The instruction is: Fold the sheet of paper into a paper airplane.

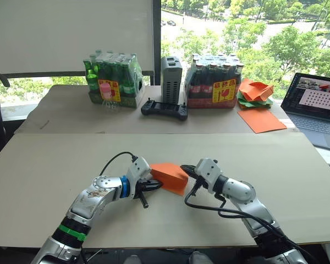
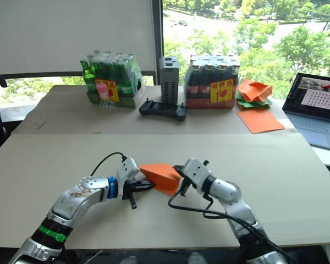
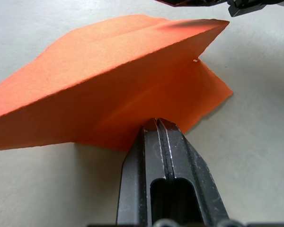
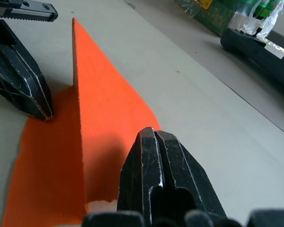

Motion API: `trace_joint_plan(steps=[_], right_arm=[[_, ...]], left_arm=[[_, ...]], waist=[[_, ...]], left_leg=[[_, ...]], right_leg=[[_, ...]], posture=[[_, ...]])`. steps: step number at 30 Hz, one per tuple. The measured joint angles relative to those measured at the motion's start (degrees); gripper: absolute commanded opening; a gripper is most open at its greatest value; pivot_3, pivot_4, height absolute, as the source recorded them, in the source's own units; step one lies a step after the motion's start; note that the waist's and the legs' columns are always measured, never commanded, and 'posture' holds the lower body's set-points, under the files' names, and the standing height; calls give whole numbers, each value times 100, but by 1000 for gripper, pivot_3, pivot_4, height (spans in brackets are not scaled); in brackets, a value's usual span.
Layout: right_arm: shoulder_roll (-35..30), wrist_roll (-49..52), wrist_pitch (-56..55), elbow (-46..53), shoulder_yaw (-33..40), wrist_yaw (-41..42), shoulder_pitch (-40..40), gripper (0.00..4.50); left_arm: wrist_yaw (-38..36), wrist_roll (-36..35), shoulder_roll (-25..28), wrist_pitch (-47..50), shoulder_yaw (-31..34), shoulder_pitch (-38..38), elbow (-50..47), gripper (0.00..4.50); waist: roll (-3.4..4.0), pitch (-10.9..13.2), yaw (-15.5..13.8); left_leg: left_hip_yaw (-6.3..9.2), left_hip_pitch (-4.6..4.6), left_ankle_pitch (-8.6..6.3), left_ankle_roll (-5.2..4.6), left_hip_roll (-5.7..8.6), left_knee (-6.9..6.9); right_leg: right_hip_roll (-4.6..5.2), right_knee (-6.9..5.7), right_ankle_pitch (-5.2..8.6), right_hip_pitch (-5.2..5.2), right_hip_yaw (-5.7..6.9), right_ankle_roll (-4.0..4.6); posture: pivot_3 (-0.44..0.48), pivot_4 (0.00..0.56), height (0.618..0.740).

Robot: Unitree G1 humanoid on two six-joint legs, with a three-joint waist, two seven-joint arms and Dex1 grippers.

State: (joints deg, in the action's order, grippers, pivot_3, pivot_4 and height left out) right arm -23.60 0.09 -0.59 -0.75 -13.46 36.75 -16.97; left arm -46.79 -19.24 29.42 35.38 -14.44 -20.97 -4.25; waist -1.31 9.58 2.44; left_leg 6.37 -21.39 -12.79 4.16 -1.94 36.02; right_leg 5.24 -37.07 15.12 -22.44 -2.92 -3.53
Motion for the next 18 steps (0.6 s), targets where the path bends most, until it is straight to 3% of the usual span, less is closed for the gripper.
trace_joint_plan(steps=[18], right_arm=[[-94,-14,220,273,-202,611,202,60]], left_arm=[[102,1,-21,76,92,154,-175,0]], waist=[[0,0,1]], left_leg=[[0,8,0,0,0,-3]], right_leg=[[0,3,2,7,0,-2]], posture=[[0,150,740]])
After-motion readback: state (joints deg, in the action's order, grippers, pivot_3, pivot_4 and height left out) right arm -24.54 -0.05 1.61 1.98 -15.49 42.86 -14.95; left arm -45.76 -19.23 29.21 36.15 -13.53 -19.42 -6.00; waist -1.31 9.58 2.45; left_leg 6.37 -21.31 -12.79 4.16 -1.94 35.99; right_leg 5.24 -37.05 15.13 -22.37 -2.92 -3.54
